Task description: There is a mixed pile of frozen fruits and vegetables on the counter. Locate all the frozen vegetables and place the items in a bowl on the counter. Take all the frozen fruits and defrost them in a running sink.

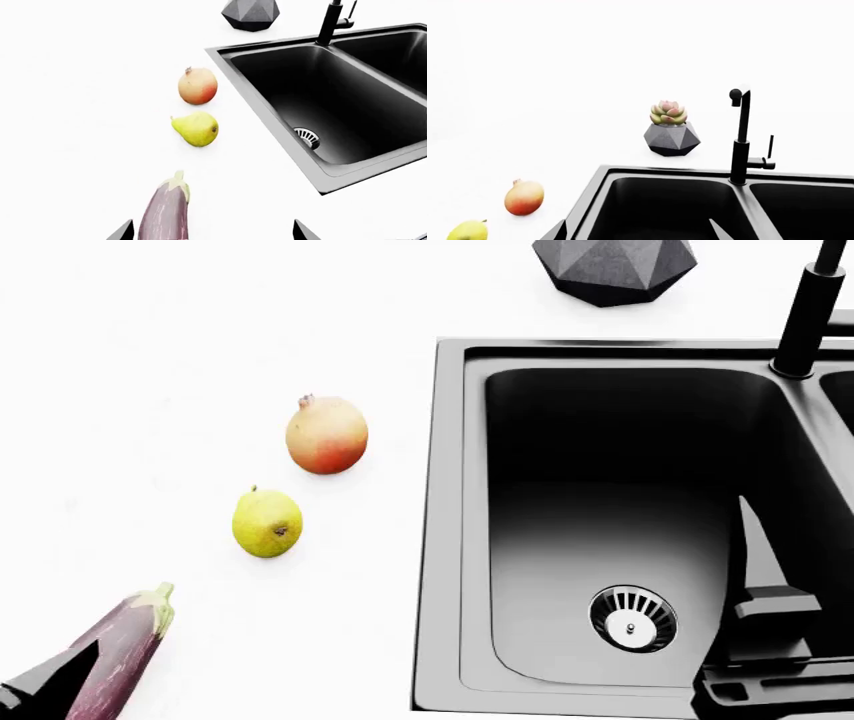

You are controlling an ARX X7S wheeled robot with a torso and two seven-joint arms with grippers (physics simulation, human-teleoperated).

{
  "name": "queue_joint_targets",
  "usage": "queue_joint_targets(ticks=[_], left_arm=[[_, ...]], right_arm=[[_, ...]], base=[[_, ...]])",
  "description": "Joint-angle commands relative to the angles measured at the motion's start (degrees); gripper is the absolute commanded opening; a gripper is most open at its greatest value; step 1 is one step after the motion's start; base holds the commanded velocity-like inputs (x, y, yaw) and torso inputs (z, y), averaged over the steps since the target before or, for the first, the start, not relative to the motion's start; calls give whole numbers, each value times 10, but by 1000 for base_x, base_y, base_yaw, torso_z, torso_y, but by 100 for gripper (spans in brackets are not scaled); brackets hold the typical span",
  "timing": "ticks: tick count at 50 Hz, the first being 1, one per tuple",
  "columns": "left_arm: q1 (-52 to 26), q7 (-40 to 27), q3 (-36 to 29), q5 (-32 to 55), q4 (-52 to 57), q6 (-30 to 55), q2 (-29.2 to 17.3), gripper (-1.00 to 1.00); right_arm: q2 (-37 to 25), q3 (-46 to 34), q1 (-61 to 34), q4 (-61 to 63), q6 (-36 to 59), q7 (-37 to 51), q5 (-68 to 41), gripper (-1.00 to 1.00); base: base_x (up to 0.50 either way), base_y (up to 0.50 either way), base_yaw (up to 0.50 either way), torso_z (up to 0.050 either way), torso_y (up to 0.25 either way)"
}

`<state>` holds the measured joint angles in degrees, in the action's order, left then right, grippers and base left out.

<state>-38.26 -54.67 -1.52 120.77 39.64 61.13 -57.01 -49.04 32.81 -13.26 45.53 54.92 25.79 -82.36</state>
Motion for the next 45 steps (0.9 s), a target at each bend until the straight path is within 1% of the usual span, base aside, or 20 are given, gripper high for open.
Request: queue_joint_targets(ticks=[1,5,9,12,17,19,26,31,35,40,45], left_arm=[[-56,-16,-44,-50,-39,23,7,100],[-62,-6,-48,-63,-56,30,8,100],[-32,20,-49,-85,-64,41,13,100],[-28,30,-57,-105,-73,48,23,100],[-11,67,-48,-138,-93,58,16,100],[-7,68,-57,-153,-99,59,24,100],[-3,84,-64,-171,-112,65,25,100],[15,102,-64,-188,-109,68,21,100],[15,100,-75,-195,-113,70,30,100],[35,126,-76,-213,-114,74,26,100],[50,145,-82,-239,-122,73,32,100]], right_arm=[[11,-5,8,-1,-4,-6,9,100],[10,-5,12,-1,-4,-9,10,100],[10,3,18,-1,-5,-8,4,100],[10,4,21,-1,-4,-8,8,100],[11,1,22,-1,-5,-7,13,100],[9,0,22,-3,-3,-4,12,100],[4,10,28,-1,-3,1,4,100],[9,4,27,-3,-5,-4,12,100],[11,5,32,-4,-7,-8,17,100],[13,0,33,-5,-8,-13,25,100],[21,-3,42,-2,-11,-19,37,100]], base=[[0,0,0,0,0],[0,0,0,0,0],[0,0,0,0,0],[0,0,0,0,0],[0,0,0,0,0],[0,0,0,0,0],[0,0,0,0,0],[0,0,0,0,0],[0,0,0,0,0],[0,0,0,0,0],[0,0,0,0,0]])
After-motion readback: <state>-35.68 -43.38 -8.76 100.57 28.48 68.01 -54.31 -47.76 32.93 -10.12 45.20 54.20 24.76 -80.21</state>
